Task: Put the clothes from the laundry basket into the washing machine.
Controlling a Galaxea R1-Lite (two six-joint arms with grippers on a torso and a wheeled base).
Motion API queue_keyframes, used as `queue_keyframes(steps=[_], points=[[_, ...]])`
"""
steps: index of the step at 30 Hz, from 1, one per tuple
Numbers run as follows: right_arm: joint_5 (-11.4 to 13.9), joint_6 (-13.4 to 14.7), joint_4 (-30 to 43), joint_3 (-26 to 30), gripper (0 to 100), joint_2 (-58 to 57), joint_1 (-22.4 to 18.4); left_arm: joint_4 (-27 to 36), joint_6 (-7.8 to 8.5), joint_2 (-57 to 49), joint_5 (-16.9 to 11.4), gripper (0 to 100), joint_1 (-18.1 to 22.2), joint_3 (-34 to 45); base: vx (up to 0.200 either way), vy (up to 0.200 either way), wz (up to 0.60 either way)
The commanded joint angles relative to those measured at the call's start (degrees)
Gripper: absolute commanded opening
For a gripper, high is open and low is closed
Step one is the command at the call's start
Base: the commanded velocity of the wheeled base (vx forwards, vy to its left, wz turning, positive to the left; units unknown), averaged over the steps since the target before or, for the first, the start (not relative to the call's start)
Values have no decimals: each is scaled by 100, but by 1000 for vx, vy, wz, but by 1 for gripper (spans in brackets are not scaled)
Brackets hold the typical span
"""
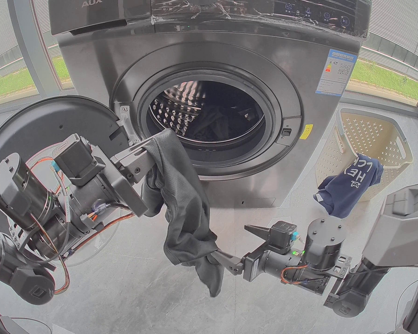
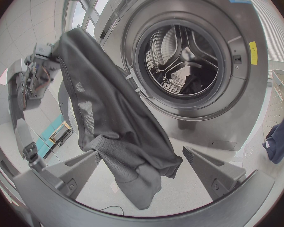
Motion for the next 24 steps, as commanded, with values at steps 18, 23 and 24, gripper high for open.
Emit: queue_keyframes(steps=[18,23,24], points=[[-27,-80,-158,442,100,579,-285,-1,-17,-11,19,0,5,-206,0,0,0],[-27,-80,-114,-464,100,579,-188,-10,-8,-19,10,0,-30,-171,0,0,0],[-27,-88,-88,-578,100,579,-170,-1,-8,-28,10,0,-30,-171,0,0,0]])
